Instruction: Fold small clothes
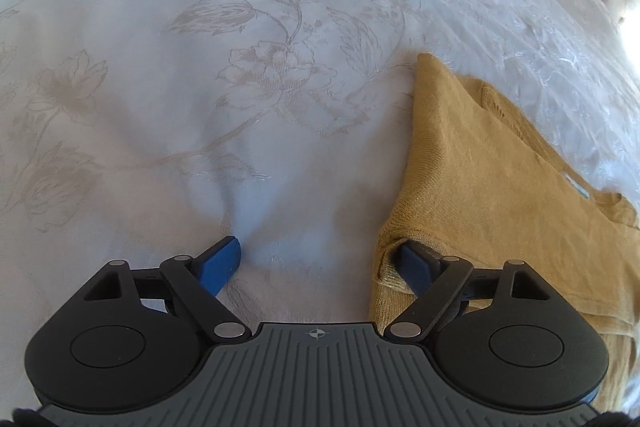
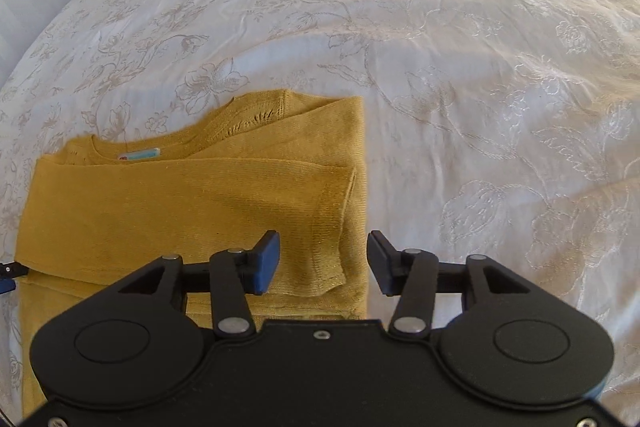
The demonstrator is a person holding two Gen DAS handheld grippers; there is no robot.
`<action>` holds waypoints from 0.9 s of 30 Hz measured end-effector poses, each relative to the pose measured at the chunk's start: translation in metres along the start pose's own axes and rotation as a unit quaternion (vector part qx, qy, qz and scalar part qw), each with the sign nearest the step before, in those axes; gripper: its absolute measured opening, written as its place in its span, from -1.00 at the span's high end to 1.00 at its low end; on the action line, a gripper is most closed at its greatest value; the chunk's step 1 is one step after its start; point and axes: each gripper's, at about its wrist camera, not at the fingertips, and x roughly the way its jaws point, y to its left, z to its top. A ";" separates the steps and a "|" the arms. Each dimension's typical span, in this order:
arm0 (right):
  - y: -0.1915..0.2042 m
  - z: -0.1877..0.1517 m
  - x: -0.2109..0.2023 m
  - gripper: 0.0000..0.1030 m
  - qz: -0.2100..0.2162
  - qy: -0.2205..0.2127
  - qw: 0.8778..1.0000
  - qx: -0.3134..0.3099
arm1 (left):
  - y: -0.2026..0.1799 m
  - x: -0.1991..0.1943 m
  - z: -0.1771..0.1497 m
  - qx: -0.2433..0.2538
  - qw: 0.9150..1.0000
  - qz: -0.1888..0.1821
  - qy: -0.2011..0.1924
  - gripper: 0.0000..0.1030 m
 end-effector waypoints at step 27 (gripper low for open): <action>0.079 0.003 0.017 -0.73 0.095 -0.022 0.989 -0.112 | -0.048 0.031 0.031 0.156 0.980 0.118 -0.046 -0.84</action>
